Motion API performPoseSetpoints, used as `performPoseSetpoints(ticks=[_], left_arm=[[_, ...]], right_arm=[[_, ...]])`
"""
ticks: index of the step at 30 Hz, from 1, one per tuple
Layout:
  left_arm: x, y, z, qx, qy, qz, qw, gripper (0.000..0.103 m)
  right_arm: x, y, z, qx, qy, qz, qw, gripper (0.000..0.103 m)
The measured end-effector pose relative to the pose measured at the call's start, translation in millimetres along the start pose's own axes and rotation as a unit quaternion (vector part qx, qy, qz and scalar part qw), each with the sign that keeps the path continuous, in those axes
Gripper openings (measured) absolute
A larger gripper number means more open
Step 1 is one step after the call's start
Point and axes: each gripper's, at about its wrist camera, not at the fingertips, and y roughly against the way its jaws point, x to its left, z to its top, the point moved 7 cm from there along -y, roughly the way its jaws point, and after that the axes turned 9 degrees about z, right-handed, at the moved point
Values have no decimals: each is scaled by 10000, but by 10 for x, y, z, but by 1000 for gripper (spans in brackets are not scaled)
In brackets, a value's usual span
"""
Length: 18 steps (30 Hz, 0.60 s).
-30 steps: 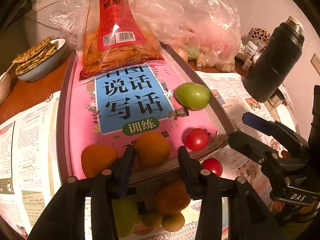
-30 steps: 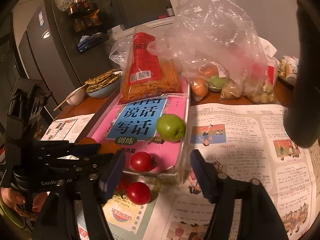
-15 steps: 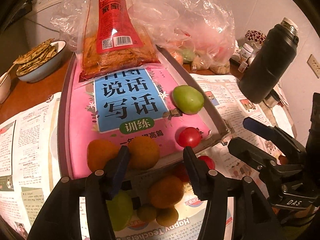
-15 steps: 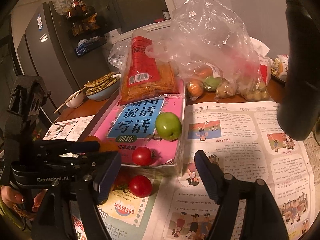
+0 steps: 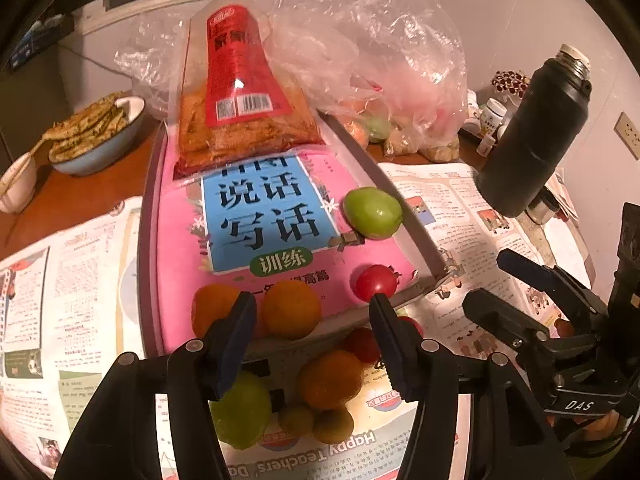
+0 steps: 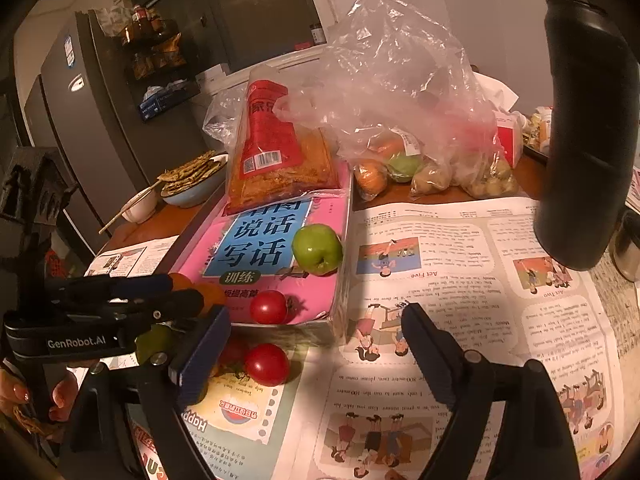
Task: Organize fruits
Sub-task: 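Withdraw both open tools from the workbook toward the fruits on the newspaper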
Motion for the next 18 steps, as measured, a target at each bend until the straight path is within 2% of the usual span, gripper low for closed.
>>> performPoseSetpoints(ticks=[1, 2, 18], left_arm=[[-10, 28, 6, -43, -17, -11, 10000, 71], [-21, 55, 11, -86, -39, -25, 10000, 73], [119, 395, 50, -429, 215, 97, 9988, 73]], right_arm=[[7, 13, 5, -3, 8, -13, 10000, 88], [13, 25, 10, -17, 14, -16, 10000, 88], [232, 257, 79, -287, 180, 128, 9993, 95]])
